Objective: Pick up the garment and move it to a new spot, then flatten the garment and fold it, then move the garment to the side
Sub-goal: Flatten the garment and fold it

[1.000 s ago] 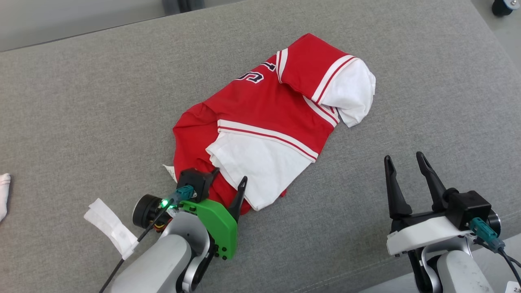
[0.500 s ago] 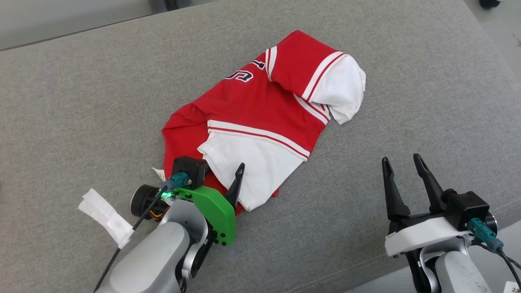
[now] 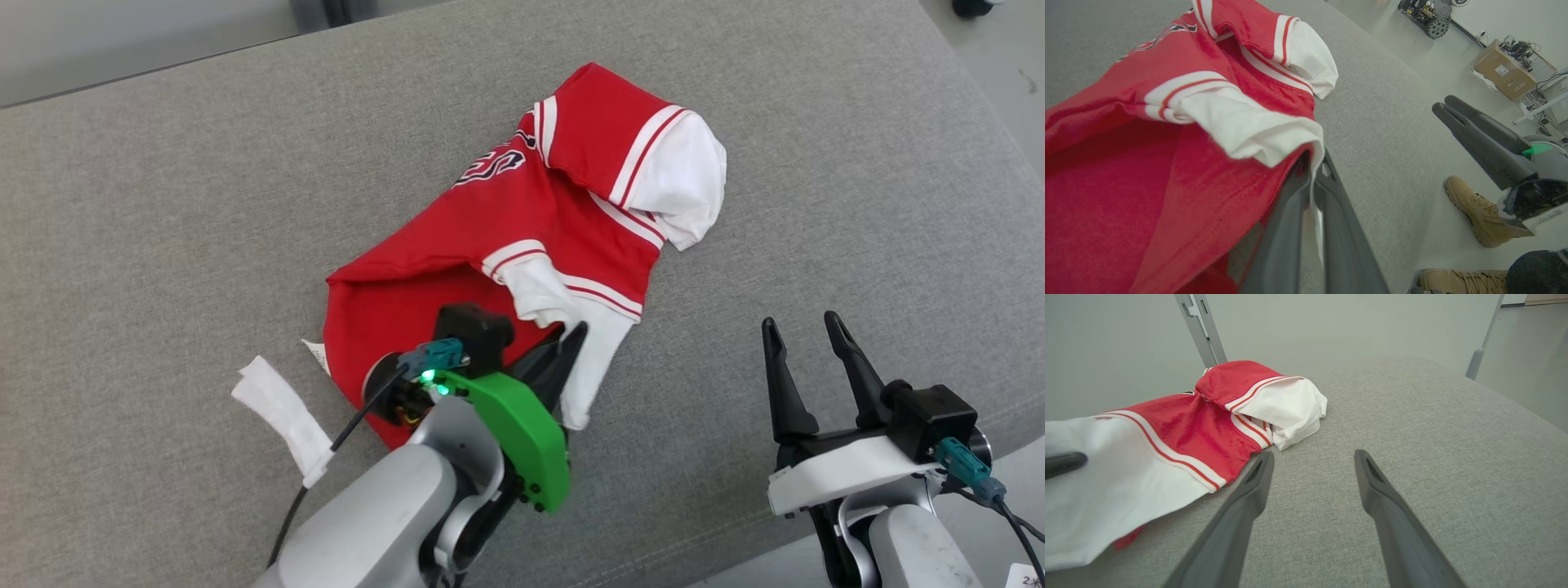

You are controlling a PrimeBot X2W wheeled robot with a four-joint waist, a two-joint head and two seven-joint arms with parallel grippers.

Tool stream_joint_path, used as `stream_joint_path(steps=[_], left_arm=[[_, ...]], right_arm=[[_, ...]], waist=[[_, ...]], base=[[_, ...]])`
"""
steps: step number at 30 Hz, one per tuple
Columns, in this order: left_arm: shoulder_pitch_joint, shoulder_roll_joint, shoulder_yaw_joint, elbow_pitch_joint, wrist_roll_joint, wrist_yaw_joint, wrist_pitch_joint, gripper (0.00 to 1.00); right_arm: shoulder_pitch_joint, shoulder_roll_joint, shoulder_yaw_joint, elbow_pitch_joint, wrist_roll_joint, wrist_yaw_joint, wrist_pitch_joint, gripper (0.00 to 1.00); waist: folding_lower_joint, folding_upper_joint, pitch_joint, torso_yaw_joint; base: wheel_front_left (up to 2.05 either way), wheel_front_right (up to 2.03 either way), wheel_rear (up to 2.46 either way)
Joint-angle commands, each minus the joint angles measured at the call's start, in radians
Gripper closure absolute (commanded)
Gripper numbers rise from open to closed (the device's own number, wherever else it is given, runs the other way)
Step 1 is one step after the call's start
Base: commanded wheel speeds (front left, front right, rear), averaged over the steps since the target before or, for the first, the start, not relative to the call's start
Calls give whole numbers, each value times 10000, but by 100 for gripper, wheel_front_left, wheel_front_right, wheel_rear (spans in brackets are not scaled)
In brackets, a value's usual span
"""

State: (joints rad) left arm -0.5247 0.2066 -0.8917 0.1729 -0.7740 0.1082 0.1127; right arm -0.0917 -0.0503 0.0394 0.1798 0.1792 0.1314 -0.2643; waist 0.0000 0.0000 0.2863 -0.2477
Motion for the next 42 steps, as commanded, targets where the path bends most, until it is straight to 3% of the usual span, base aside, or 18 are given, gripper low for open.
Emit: stream_joint_path(steps=[1,10,12,13,21,25,31,34,40,42], left_arm=[[-287,-258,-50,-148,-160,-126,102,100],[-1163,-1419,-604,326,-477,-543,66,100],[-1107,-1496,-851,698,-639,-647,-40,38],[-1005,-1524,-1050,893,-776,-709,-15,0],[-541,-1526,-1879,1206,-1478,-919,251,0],[-333,-870,-1577,700,-1421,-650,-18,0],[755,593,-861,-968,-1955,116,-66,0],[1507,1415,-381,-1862,-2157,721,-269,0],[2638,2619,664,-2537,-2267,1851,-1006,0],[2943,2712,777,-2468,-2329,2074,-1162,0]], right_arm=[[-162,-7,47,12,61,-14,0,0],[-435,-8,467,137,488,-14,0,0],[-466,-5,542,209,575,-14,0,0],[-468,-7,565,222,637,-14,0,0],[-55,-5,258,356,690,-14,0,0],[74,1,114,364,613,-14,0,0],[191,-7,-26,279,388,-14,0,0],[272,-10,-111,248,221,-14,0,0],[351,-5,-189,201,-19,-14,0,0],[378,-11,-218,180,-92,-14,0,0]], waist=[[0,0,12,-60],[0,0,316,-978],[0,0,428,-1269],[0,0,469,-1422],[0,0,344,-1698],[0,0,133,-1427],[0,0,-203,-842],[0,0,-357,-514],[0,0,-490,-1],[0,0,-495,148]], base=[[0,0,0],[0,0,0],[0,0,0],[0,0,0],[0,0,0],[0,0,0],[0,0,0],[0,0,0],[0,0,0],[0,0,0]])
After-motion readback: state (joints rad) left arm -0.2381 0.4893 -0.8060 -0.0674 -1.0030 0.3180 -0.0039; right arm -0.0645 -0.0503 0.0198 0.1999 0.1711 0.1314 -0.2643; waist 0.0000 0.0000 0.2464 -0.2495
